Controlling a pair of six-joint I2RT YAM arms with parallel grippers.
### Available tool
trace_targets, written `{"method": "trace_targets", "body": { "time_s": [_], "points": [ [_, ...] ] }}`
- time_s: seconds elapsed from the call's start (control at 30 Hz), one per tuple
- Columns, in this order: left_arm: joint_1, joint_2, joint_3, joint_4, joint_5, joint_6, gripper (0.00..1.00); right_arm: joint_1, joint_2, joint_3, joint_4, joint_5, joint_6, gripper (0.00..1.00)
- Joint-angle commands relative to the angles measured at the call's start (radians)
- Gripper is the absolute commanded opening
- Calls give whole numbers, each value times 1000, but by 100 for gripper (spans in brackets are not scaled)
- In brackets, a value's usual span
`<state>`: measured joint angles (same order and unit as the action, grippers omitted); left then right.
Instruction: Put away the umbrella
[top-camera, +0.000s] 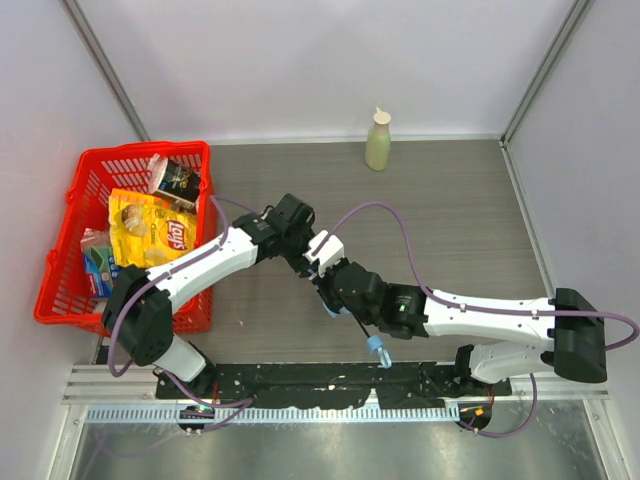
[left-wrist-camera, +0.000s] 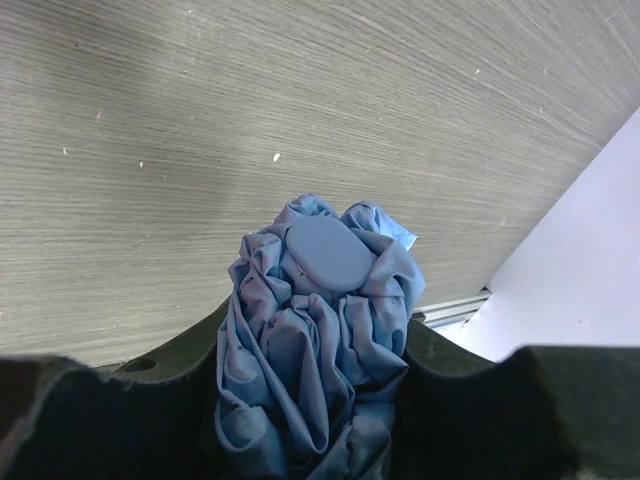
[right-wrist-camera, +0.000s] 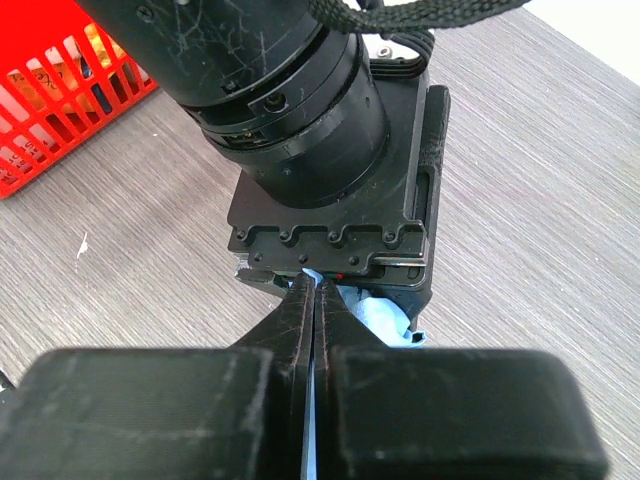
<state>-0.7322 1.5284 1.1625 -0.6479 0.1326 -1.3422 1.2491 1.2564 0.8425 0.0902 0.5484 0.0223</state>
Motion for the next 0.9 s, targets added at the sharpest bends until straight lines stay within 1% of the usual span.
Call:
{"method": "trace_targets", "body": {
  "time_s": [0.0, 0.07, 0.13, 0.2, 0.27, 0.33, 0.37, 0.4, 0.47, 0.5, 0.57, 0.6, 0.63, 0.67, 0.73, 0.83, 0.87],
  "points": [
    [-22, -48, 5, 21, 87, -34, 0, -23, -6, 46, 151, 19, -1, 1],
    [-19, -57, -3, 17, 82, -31, 0, -25, -6, 30, 138, 5, -16, 1],
    [-12, -68, -17, 48, 102, -35, 0, -25, -12, 4, 118, -5, -15, 1],
    [-9, -79, -20, 103, 137, -32, 0, -30, 4, -19, 79, -79, -45, 1],
    [-10, -77, 6, 105, 157, -31, 0, -30, 43, -35, 53, -122, -55, 1],
    [-10, -77, 26, 108, 170, -26, 0, -33, 81, -51, 46, -143, -33, 1],
    [-7, -79, 31, 109, 171, -28, 0, -37, 86, -60, 49, -180, -22, 1],
    [-6, -83, 35, 113, 174, -31, 0, -42, 92, -78, 69, -192, 11, 1],
    [-4, -91, 36, 117, 174, -37, 0, -53, 92, -103, 94, -194, 45, 2],
    [-3, -97, 35, 116, 176, -40, 0, -63, 89, -102, 91, -203, 71, 6],
    [-1, -106, 35, 117, 170, -41, 0, -95, 77, -109, 85, -290, 97, 13],
    [2, -108, 34, 114, 167, -41, 0, -100, 75, -109, 77, -354, 105, 15],
    [8, -111, 32, 113, 167, -41, 0, -105, 72, -109, 71, -385, 117, 19],
    [13, -113, 32, 113, 164, -41, 0, -106, 74, -108, 51, -459, 126, 21],
    [17, -111, 34, 111, 148, -38, 0, -108, 78, -105, 20, -516, 149, 24],
    [19, -109, 49, 108, 124, -22, 0, -108, 74, -114, -24, -533, 189, 30],
    [19, -108, 64, 99, 101, -9, 0, -111, 69, -120, -32, -594, 217, 32]
  ]
}}
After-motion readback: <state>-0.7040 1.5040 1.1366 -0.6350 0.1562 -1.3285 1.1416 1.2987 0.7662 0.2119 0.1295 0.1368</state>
